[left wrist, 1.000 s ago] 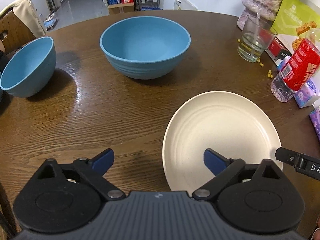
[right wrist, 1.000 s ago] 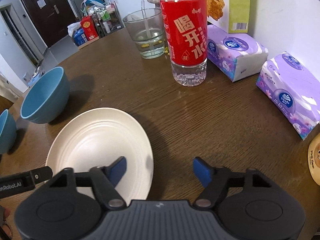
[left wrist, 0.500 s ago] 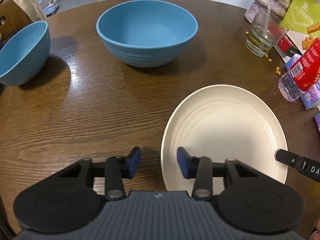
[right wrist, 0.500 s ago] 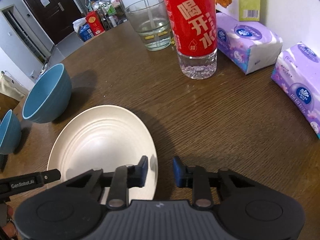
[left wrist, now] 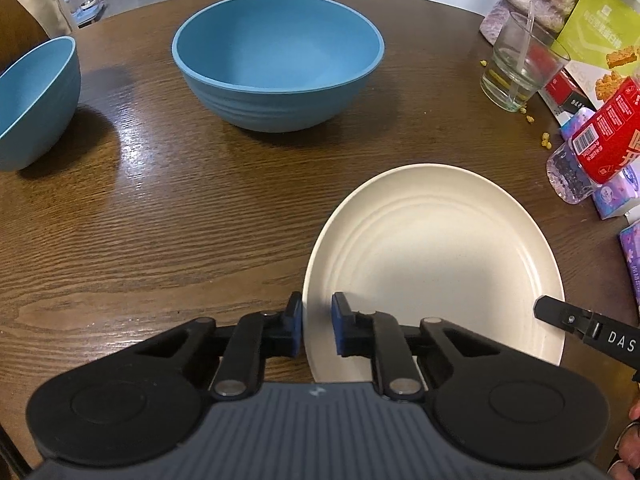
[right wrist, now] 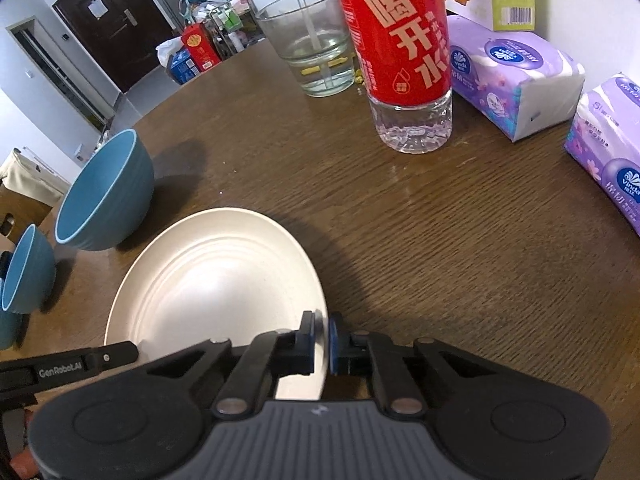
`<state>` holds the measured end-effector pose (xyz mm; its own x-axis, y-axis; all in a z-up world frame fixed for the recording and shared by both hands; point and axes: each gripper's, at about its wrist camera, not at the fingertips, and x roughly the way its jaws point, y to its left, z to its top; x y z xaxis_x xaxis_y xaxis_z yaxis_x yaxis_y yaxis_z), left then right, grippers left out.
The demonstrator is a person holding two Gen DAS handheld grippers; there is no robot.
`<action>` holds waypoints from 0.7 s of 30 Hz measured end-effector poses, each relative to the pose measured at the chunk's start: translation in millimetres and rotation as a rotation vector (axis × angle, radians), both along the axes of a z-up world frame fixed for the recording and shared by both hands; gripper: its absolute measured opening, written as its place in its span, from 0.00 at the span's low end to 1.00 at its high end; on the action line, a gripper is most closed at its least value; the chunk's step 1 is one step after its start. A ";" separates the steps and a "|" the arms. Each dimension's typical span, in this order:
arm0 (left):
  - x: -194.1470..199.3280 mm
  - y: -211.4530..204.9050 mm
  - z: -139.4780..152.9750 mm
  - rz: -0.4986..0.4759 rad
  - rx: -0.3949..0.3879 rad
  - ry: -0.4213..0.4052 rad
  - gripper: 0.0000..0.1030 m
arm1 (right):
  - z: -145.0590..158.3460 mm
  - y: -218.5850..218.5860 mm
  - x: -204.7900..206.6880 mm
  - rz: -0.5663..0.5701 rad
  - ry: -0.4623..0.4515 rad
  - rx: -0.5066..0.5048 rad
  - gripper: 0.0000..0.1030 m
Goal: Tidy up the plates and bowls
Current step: 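Carry the gripped cream plate toward the other cream plates with both grippers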
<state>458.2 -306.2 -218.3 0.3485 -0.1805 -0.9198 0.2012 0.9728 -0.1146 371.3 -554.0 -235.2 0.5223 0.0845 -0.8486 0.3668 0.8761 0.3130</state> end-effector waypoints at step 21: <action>-12.9 14.3 11.9 0.019 0.035 -0.043 0.15 | 2.2 23.9 -22.9 0.012 -0.082 -0.002 0.07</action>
<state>445.2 -291.8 -206.4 0.3912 -0.1415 -0.9094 0.1870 0.9797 -0.0720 348.4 -530.1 -233.0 0.5887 0.0896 -0.8034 0.3294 0.8810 0.3396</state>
